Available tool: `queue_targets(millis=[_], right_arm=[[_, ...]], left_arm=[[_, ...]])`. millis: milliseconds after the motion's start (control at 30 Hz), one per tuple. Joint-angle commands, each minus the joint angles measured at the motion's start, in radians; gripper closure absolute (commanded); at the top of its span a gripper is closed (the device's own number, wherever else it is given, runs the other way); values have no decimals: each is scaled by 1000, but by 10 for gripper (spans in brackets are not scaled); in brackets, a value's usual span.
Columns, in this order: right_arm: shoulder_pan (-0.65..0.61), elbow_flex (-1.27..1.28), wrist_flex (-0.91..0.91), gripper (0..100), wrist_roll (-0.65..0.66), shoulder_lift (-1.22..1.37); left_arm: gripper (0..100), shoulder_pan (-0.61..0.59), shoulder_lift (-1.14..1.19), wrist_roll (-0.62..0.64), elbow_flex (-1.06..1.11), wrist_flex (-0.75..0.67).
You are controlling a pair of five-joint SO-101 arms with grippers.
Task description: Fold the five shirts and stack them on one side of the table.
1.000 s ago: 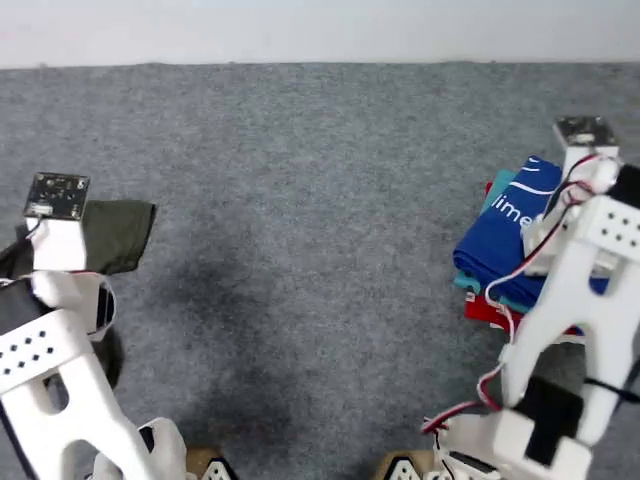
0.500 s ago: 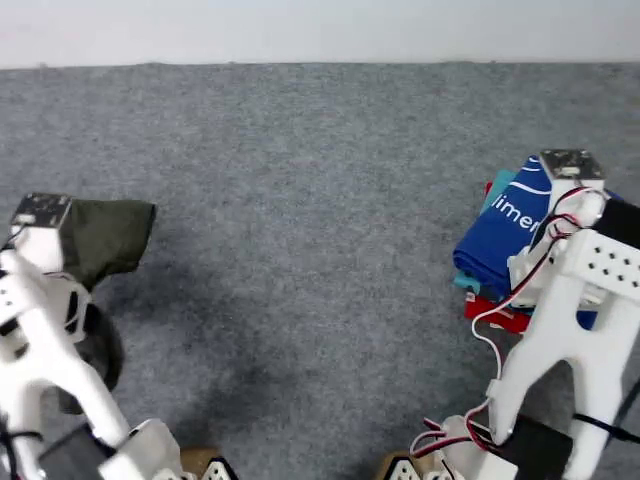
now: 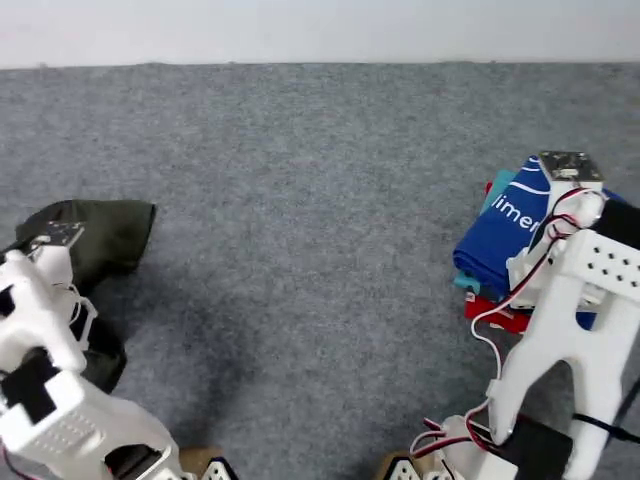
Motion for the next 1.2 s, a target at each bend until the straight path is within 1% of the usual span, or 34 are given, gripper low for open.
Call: queue_targets(millis=[0,67,200,367,500,667,833,933,1167], right_arm=[[-10,-8,38,990,-8,-42],[-8,-8,38,990,-8,-47],[-7,-9,38,990,-6,-51],[-7,-11,38,990,-6,-51],[-5,-11,38,990,-6,-51],[-5,-11,38,990,-5,-51],[-5,-9,38,990,-5,-51],[-5,-9,39,990,-5,-51],[-5,-8,39,990,-6,-51]], left_arm=[[986,91,6,-12,-2,-17],[980,146,-28,2,-8,-9],[987,262,-146,129,-25,-18],[987,413,-290,241,-65,-12],[987,565,-364,325,-96,-17],[987,749,-374,381,-196,-18],[986,895,-353,433,-321,-83],[986,976,-342,436,-403,-110],[985,1163,-319,436,-567,-107]])
